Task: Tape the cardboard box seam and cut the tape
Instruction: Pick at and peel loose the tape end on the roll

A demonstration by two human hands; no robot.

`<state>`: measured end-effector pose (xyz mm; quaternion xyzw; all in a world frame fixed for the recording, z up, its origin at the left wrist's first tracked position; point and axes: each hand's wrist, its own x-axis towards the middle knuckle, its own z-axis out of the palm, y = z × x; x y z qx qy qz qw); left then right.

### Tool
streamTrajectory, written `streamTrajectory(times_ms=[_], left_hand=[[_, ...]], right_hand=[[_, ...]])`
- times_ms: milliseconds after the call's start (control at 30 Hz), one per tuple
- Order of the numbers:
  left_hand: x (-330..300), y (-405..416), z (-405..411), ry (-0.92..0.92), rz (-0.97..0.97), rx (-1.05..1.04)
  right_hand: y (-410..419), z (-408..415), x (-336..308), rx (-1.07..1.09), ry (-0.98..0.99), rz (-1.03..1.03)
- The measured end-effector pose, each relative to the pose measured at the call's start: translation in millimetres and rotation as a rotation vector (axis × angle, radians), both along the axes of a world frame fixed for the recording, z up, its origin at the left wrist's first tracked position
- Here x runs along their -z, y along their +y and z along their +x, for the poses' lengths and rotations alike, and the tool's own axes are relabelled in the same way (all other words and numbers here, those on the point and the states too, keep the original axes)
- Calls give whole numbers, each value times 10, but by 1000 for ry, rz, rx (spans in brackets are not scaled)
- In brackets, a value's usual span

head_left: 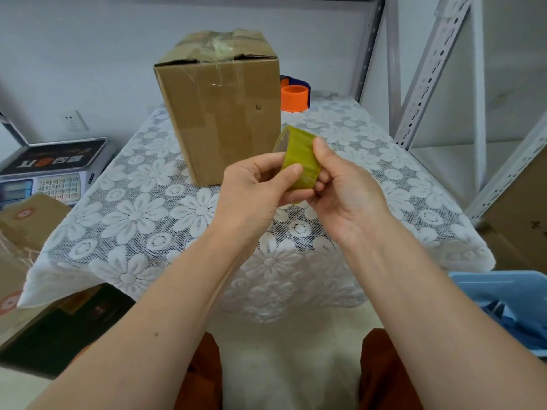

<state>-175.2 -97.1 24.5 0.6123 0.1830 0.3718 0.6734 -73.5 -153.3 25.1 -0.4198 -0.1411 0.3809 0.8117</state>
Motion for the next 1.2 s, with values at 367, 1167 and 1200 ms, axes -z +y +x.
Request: streamTrajectory(times_ms=[367,1167,1200], left_hand=[[-47,-7,-40,-29,-103,163],[-18,-17,-7,-67,-147,178],[-17,-20,-10,-61,-130,181]], right_hand=[[-31,21,-24,1,62,24],[-19,36,-31,35,114,8],[-13,37,-28,40,114,2]])
